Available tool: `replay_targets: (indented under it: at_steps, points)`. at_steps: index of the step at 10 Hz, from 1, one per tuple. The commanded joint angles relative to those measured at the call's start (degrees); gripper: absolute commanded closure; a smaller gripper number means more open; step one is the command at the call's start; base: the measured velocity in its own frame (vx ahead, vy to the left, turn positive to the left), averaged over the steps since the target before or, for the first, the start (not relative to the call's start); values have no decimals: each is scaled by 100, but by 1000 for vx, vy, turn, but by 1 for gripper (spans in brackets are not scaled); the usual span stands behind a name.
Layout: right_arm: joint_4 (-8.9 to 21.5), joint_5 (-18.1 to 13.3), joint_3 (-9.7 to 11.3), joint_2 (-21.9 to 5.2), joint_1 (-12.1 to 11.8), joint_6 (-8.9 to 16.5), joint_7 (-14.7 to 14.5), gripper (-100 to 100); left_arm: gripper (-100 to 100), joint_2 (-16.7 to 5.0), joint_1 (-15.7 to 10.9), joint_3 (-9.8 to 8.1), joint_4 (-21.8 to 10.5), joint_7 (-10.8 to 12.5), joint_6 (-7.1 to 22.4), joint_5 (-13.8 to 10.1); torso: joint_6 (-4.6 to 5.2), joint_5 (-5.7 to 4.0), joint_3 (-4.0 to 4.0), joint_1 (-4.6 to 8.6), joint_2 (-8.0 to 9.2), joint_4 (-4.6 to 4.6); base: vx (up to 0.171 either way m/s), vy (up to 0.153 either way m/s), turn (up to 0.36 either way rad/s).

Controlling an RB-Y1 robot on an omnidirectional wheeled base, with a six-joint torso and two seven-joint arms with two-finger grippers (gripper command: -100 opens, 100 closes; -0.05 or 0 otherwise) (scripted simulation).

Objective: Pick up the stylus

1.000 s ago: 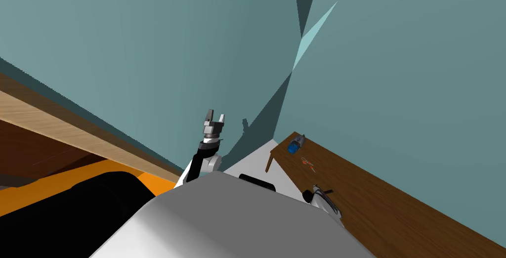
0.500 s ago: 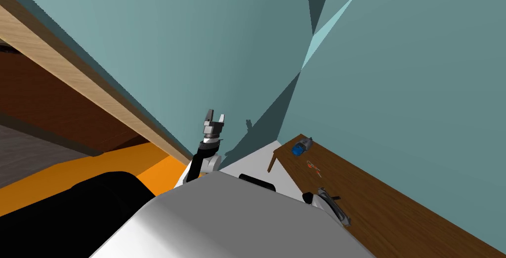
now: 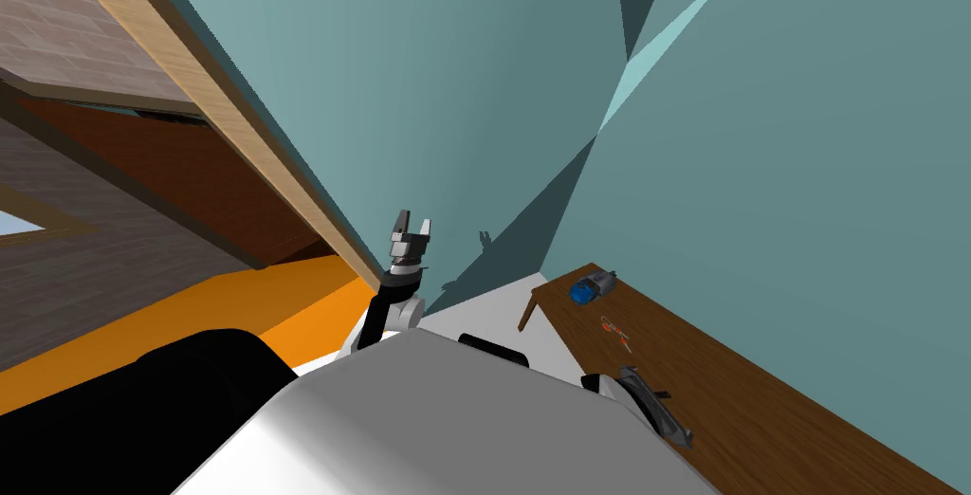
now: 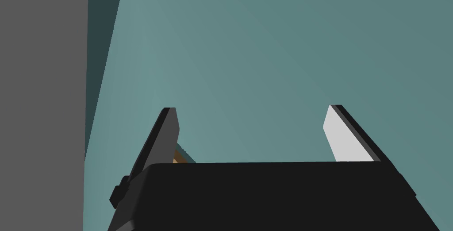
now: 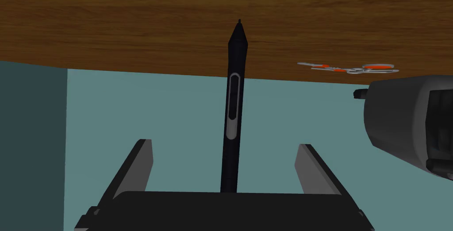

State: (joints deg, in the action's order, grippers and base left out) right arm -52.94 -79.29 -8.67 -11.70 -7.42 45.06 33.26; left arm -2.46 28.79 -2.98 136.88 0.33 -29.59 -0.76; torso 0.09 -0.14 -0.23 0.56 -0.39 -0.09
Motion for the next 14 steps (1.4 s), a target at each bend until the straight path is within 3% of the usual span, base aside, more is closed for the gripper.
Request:
replay_targets:
  at_steps: [1, 2, 3, 7, 8, 9, 11, 13, 14]
  points:
    - [-22, 7, -5, 3, -5, 10, 193, -100, 0, 0, 0, 0, 0, 0, 0, 0, 0, 0, 0, 0, 0, 0, 16, 5, -13]
    - [-6, 1, -2, 0, -1, 9, 129, -100, 0, 0, 0, 0, 0, 0, 0, 0, 0, 0, -3, -2, -6, -1, 6, 3, -1]
    - [-7, 2, -3, 0, -1, 10, 153, 100, 0, 0, 0, 0, 0, 0, 0, 0, 0, 0, -3, -1, -5, -1, 0, 0, 0]
    - [-8, 0, -1, 0, 1, 10, 150, 100, 0, 0, 0, 0, 0, 0, 0, 0, 2, -2, -1, 2, -1, -1, 0, 0, 0]
    - [-9, 0, -1, 0, 1, 10, 150, 0, 0, 0, 0, 0, 0, 0, 0, 0, 2, -2, -1, 2, -1, -1, 0, 0, 0]
    - [46, 287, -132, 40, 91, -277, -137, 100, 0, 0, 0, 0, 0, 0, 0, 0, 2, -2, -1, 2, -1, -1, 138, 15, -356]
    - [46, 495, -132, 40, 91, -574, -388, 100, 0, 1, 2, 0, 1, 0, -1, 0, 40, -24, -43, 34, -53, -36, 125, 23, -329]
    - [46, 495, -132, 40, 91, -621, -728, 100, 0, 0, 0, 0, 0, 0, 0, 0, 26, -69, -26, 74, -14, -37, -13, -10, -2]
    - [114, 817, -258, 78, 186, -880, -980, 100, 0, 0, -1, 0, 0, 0, 0, 0, 22, -81, -23, 81, -6, -39, 106, 29, -325]
